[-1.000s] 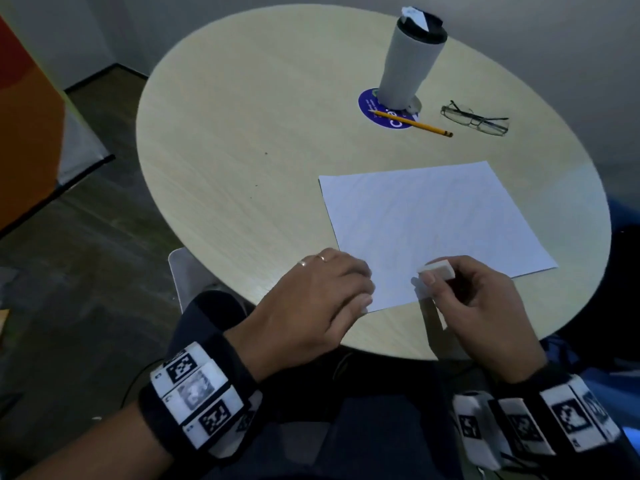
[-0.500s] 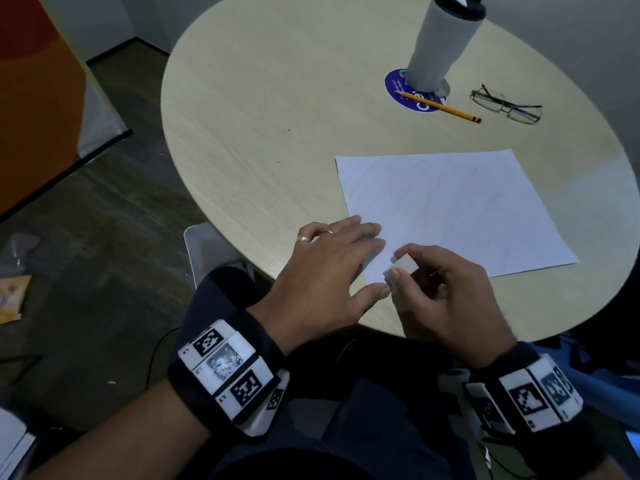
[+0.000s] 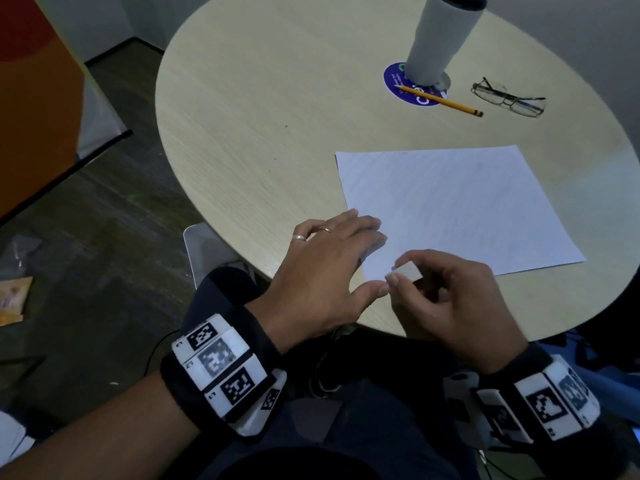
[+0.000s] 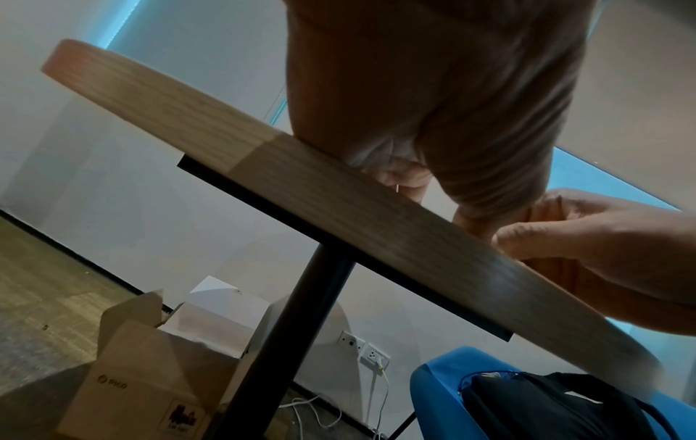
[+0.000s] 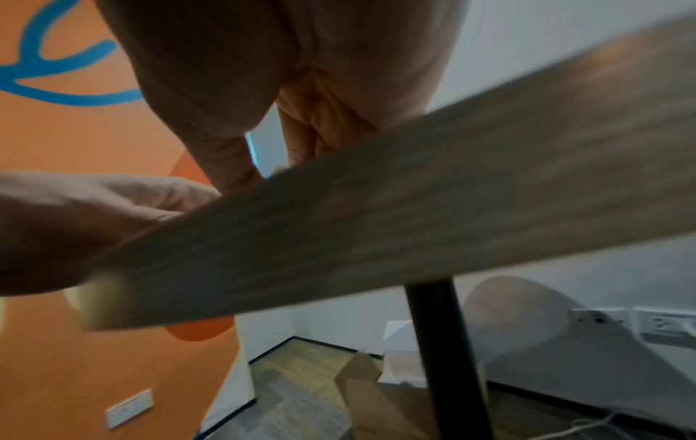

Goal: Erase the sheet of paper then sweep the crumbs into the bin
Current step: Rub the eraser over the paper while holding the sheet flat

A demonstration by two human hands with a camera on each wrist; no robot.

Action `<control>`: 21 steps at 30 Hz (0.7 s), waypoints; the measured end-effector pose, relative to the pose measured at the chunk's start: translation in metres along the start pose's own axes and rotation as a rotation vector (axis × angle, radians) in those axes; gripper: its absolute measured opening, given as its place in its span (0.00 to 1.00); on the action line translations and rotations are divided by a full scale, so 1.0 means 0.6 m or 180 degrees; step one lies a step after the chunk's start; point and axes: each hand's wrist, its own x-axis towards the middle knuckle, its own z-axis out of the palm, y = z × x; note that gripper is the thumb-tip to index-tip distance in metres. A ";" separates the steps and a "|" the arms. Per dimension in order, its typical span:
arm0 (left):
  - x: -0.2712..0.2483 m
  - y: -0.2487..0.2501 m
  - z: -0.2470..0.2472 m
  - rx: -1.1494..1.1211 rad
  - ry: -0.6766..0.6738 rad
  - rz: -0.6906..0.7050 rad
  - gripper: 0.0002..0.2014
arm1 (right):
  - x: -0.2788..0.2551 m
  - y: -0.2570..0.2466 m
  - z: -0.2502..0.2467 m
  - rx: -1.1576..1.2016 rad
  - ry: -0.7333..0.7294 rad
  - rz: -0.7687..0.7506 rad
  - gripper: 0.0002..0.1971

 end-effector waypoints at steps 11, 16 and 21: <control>0.002 -0.001 -0.003 -0.0023 -0.0080 -0.0014 0.29 | -0.003 0.004 -0.019 0.0053 -0.0167 0.0071 0.02; 0.004 -0.001 -0.004 0.0011 -0.0103 -0.0027 0.31 | 0.004 -0.008 -0.008 0.0045 -0.0074 -0.0107 0.03; 0.008 0.000 -0.005 0.0009 -0.0184 -0.0036 0.33 | 0.023 0.012 -0.019 0.0026 0.0008 0.0072 0.04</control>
